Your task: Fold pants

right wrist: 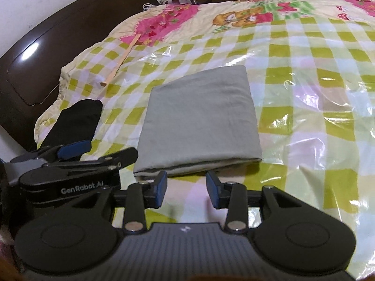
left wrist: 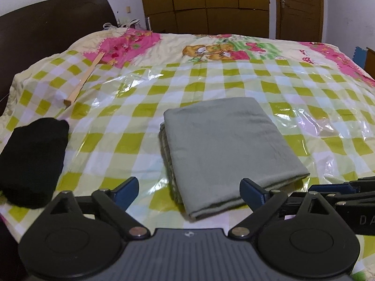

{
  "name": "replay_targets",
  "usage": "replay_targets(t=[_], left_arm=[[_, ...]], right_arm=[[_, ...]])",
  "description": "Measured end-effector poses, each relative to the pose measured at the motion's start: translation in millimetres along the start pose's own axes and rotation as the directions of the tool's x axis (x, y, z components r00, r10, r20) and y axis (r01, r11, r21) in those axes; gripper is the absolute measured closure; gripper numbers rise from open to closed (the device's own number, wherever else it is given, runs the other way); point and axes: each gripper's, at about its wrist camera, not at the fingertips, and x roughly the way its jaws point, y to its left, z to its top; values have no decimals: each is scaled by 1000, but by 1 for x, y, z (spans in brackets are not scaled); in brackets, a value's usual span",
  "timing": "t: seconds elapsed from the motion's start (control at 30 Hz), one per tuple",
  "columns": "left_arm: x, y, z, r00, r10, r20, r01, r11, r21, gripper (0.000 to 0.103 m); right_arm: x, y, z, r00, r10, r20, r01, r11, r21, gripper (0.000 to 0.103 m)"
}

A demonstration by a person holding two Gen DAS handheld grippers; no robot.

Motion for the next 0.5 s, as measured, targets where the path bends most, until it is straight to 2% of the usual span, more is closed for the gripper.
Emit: replay_targets(t=[0.17,0.37,0.5], left_arm=[[-3,3,-6,1000,-4,-16,3,999,-43,0],[-4,-4,-9,999,32,-27,-33,999,-18,0],[-3,-4,-11,999,10,-46,-11,999,-32,0]], right_arm=[[-3,-3,-5,1000,-8,0,8,1000,9,64],[-4,-7,-11,1000,-18,-9,18,1000,23,64],[-3,-7,-13,1000,-18,-16,19,1000,24,63]])
